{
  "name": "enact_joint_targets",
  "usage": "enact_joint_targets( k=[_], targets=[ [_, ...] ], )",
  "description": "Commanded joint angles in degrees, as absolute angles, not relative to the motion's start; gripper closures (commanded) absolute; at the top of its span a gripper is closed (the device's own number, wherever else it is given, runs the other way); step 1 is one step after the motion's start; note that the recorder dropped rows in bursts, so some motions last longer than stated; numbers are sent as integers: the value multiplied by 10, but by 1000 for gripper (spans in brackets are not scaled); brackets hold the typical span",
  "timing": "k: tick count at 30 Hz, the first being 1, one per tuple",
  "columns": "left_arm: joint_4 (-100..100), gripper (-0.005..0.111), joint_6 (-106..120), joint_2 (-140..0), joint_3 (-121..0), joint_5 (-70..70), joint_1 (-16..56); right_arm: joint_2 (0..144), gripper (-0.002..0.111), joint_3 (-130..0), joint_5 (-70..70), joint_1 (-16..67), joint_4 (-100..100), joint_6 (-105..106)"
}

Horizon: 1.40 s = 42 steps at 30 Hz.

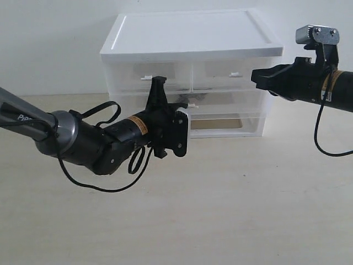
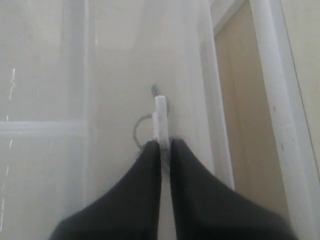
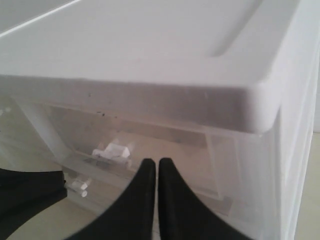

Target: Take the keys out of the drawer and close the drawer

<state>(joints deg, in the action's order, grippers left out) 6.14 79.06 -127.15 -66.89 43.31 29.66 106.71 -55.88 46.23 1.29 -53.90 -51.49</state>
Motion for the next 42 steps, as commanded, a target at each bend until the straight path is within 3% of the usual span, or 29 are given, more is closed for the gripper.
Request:
enact_joint_targets(
  k=[1, 7, 12, 15, 33, 42],
  targets=[
    [9, 102, 806, -1264, -663, 423, 293, 1067, 108, -561, 465, 12, -543, -509],
    [44, 99, 806, -1264, -663, 422, 291, 1067, 108, -561, 465, 12, -545, -510],
    [132, 61, 763, -1264, -663, 471, 291, 1067, 108, -561, 465, 12, -545, -508],
    [124, 50, 736, -1265, -672, 514, 290, 1067, 108, -561, 465, 12, -545, -508],
    [155, 101, 703, -1335, -762, 461, 269, 1067, 108, -561, 457, 12, -544, -500],
    [124, 102, 721, -1332, -760, 405, 273, 1067, 108, -561, 454, 12, -544, -499]
  ],
)
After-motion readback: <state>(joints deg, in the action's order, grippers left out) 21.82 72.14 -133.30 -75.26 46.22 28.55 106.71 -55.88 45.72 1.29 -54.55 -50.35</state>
